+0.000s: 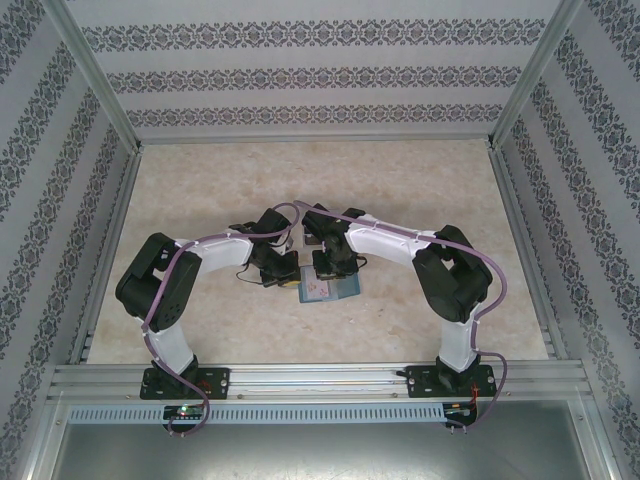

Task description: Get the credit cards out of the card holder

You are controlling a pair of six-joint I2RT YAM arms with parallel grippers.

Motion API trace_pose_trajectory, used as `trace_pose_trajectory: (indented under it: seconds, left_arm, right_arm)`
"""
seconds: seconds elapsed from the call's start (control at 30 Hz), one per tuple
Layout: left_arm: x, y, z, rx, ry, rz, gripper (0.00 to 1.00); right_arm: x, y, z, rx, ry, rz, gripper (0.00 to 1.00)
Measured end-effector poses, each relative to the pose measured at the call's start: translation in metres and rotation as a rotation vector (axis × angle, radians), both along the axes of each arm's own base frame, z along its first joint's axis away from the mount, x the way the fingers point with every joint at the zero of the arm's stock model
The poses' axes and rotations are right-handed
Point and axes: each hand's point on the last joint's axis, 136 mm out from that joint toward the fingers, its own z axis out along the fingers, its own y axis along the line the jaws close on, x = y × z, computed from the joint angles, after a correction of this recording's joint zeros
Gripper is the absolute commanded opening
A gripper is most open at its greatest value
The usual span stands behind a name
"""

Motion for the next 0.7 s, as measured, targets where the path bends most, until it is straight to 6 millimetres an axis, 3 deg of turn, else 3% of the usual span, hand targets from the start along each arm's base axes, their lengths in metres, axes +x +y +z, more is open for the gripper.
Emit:
trace_pose_trajectory:
  seconds: [0.27,0.7]
  left_arm:
    - [0.0,-0.001,0.0,-0.002,0.002,-0.001,0.02]
    - [0.0,-0.001,0.0,-0.002,0.002,-0.002,0.02]
  right_arm:
    - [-0.002,-0.008,0.0,-0.04,0.0,0.005,0.19]
    - [-0.003,-0.026,-0.005,-0.1,0.004,0.009,0.2]
